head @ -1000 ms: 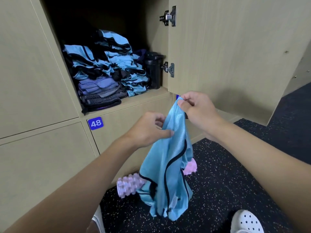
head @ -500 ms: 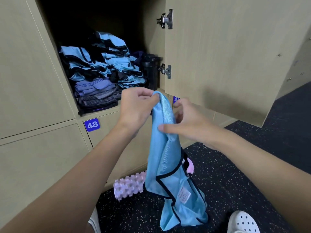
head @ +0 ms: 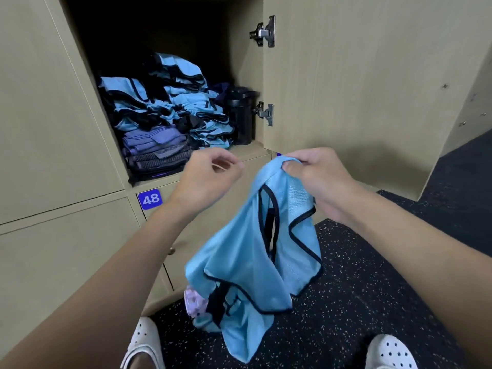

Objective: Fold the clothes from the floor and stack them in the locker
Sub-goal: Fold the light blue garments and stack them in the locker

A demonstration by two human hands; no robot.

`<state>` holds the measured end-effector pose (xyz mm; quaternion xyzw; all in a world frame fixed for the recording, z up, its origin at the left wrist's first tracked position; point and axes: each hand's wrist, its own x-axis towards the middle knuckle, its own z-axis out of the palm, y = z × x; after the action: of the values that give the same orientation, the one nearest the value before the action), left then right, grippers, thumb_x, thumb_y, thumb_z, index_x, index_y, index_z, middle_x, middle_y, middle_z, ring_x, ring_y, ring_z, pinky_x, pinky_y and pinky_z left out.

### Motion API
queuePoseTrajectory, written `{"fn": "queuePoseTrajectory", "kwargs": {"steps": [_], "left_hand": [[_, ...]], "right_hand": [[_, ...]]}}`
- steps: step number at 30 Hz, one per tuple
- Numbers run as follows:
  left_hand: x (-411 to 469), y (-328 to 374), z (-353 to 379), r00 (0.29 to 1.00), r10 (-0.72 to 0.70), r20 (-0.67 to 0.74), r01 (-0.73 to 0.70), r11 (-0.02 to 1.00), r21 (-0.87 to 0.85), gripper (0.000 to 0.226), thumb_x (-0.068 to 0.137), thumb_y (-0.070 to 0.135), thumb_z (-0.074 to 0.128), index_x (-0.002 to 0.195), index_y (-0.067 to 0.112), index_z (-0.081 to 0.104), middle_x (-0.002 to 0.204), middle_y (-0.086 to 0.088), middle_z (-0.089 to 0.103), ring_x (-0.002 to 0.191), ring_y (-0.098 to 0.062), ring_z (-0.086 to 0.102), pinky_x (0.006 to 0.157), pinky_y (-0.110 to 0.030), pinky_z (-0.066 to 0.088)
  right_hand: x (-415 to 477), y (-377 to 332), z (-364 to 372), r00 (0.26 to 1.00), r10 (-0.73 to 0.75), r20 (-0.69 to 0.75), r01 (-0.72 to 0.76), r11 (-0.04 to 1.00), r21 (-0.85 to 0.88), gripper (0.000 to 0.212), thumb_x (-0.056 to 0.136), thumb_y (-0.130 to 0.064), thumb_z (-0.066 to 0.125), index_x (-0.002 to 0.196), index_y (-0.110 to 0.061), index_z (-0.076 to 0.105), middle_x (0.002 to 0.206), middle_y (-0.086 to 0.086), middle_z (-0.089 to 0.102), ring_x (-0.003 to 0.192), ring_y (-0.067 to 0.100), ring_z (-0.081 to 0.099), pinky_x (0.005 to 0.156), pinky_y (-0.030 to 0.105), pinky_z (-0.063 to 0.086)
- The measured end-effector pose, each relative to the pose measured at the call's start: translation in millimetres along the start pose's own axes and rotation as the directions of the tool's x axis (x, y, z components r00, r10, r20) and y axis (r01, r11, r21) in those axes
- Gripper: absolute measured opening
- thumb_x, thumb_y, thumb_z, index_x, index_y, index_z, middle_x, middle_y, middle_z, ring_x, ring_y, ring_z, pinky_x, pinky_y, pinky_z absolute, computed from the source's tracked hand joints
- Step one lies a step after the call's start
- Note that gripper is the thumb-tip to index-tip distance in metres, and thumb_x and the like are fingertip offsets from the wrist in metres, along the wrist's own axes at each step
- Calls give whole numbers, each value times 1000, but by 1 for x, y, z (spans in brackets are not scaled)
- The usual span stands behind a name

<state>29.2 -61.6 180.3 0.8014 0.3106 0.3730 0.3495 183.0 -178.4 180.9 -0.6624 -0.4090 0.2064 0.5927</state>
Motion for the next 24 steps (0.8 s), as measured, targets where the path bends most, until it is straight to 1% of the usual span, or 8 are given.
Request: {"fn": "queuePoseTrajectory", "kwargs": {"steps": [3,5,7,10,14,18,21,24], "left_hand": [[-15,11,9,944,-21,328,23,1000,-3,31,79,33,82,104,23,67,96,1,67,69,1,58,65,-11,49],[-22,7,19,916,-40,398,21,998,51,35,76,28,86,103,22,65,95,0,68,69,-5,60,68,-17,53],[-24,-1,29,936,-41,349,15,997,77,23,79,17,83,93,16,66,84,-1,70,63,-7,61,65,-24,53],[-24,-2,33,961,-26,275,18,999,32,14,86,10,75,77,15,66,67,4,65,54,-1,55,58,-18,46],[-23,8,27,978,-53,202,79,989,-126,6,91,11,71,85,12,71,72,-2,74,58,-5,62,56,-16,47],[-17,18,19,992,-101,76,120,934,-336,8,90,5,70,95,11,71,83,-9,77,68,-15,71,63,-28,59],[-13,22,14,994,-109,26,110,907,-407,8,90,4,70,94,11,70,84,-13,77,71,-22,72,69,-35,59],[-10,22,9,991,-133,-17,114,896,-428,6,91,6,70,91,11,69,82,-11,77,67,-18,71,63,-30,58]], "right_hand": [[-1,-5,2,998,56,1,-56,998,41,19,97,-3,55,96,-6,74,101,19,73,95,34,70,90,49,54],[-2,-5,2,997,82,2,-82,994,69,18,97,-3,55,96,-4,73,101,20,73,87,29,69,85,46,57],[-2,-5,1,995,96,-4,-95,989,109,17,97,-4,56,97,-6,73,99,17,73,86,26,68,79,42,58],[1,-4,-6,991,117,-57,-109,985,135,15,97,-7,58,102,-12,71,96,12,71,85,24,67,73,36,57],[5,2,-19,982,137,-133,-137,991,9,14,95,-9,61,105,-17,66,105,12,68,94,26,66,82,39,56],[0,2,-23,988,151,6,-151,988,-38,37,90,-22,70,124,-21,55,111,2,63,100,17,64,86,34,52],[-5,3,-22,957,210,198,-181,971,-156,55,78,-29,83,123,-25,52,114,-4,68,102,15,68,90,38,55],[-6,9,-19,963,214,163,-172,956,-236,35,78,-11,79,109,-18,65,104,3,74,95,22,72,89,46,57]]}}
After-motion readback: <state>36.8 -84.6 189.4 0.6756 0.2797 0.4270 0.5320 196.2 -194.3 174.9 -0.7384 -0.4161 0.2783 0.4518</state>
